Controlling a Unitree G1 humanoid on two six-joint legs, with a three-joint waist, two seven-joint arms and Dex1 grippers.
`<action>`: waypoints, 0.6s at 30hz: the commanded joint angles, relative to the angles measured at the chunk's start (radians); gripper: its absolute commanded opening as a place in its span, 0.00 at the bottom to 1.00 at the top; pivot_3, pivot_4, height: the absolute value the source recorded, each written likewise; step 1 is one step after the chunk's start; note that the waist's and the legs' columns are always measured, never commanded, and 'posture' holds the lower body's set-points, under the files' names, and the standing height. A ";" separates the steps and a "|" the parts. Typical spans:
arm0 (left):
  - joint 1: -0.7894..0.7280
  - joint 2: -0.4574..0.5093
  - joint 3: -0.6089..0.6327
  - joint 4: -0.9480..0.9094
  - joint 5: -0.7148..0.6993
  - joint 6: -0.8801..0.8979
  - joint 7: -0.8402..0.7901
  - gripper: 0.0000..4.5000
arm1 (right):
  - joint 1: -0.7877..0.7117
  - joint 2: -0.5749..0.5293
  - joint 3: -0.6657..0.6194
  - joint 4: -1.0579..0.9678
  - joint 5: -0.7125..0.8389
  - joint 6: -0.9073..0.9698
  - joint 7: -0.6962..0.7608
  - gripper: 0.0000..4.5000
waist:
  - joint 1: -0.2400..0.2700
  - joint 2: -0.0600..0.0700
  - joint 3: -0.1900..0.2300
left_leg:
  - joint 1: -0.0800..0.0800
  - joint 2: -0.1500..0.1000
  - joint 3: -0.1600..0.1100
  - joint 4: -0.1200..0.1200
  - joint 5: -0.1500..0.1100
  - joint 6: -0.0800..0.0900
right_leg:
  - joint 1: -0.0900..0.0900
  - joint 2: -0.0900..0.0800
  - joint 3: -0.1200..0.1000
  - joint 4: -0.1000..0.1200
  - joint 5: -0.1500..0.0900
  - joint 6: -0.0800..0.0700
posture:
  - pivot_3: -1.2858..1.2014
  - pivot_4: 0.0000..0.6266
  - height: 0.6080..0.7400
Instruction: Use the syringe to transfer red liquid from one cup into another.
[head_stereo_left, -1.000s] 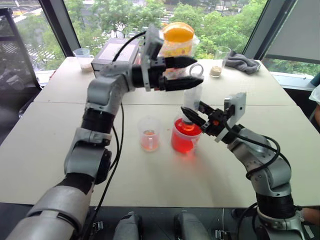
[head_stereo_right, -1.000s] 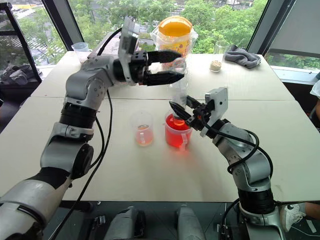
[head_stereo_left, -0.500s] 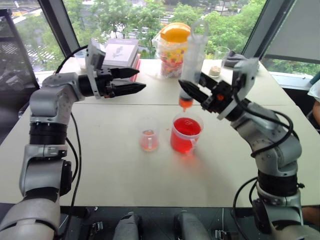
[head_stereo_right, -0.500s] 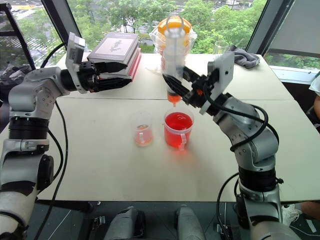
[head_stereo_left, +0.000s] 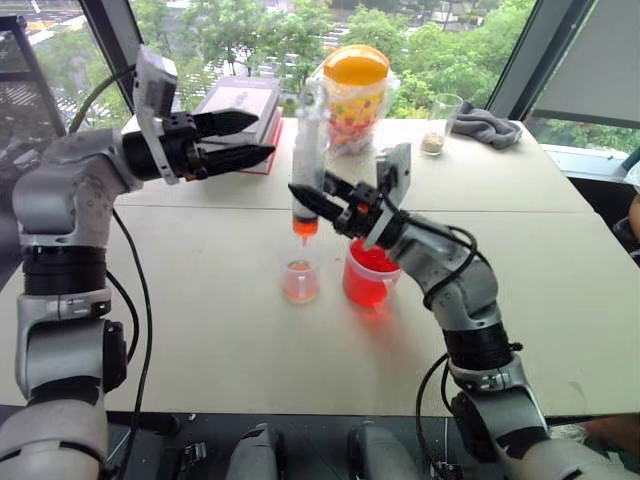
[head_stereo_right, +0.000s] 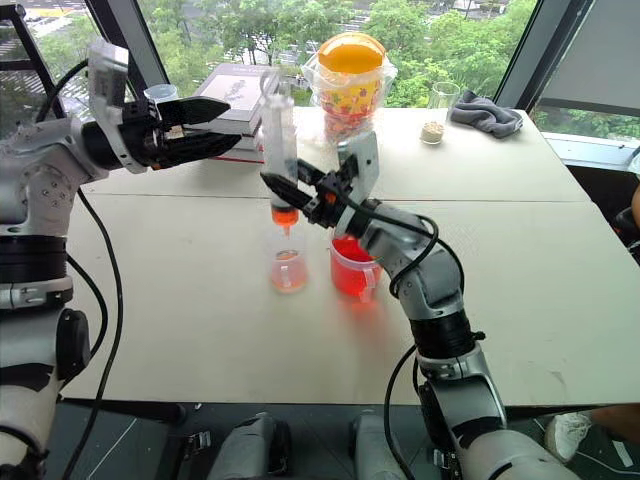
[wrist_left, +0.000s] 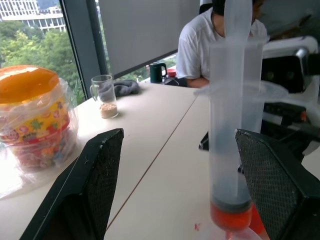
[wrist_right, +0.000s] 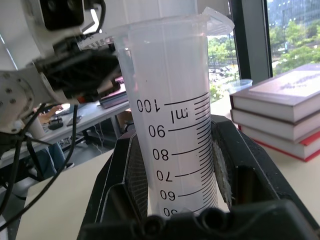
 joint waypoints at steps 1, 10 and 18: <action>-0.040 -0.005 0.032 -0.037 -0.054 0.013 -0.002 0.81 | 0.003 0.012 0.002 -0.025 -0.015 -0.036 0.012 0.31 | -0.001 0.000 0.000 | 0.000 0.000 0.000 0.000 0.000 0.000 | 0.000 0.000 0.000 0.000 0.000 0.000 | 0.52 0.24 1.00; -0.149 -0.098 -0.025 0.053 -0.057 -0.014 -0.028 0.81 | 0.049 0.031 0.032 -0.008 -0.073 -0.076 0.018 0.31 | 0.000 0.000 0.000 | 0.001 0.000 0.000 0.000 0.000 0.000 | 0.000 0.000 0.000 0.001 0.000 0.000 | 0.52 0.24 1.00; -0.171 -0.144 -0.098 0.096 -0.004 -0.029 -0.042 0.81 | 0.055 0.040 0.031 -0.003 -0.099 -0.092 0.018 0.31 | -0.004 0.000 0.000 | 0.001 0.000 0.000 0.000 0.000 -0.001 | 0.000 0.001 0.000 0.001 0.000 0.000 | 0.52 0.24 1.00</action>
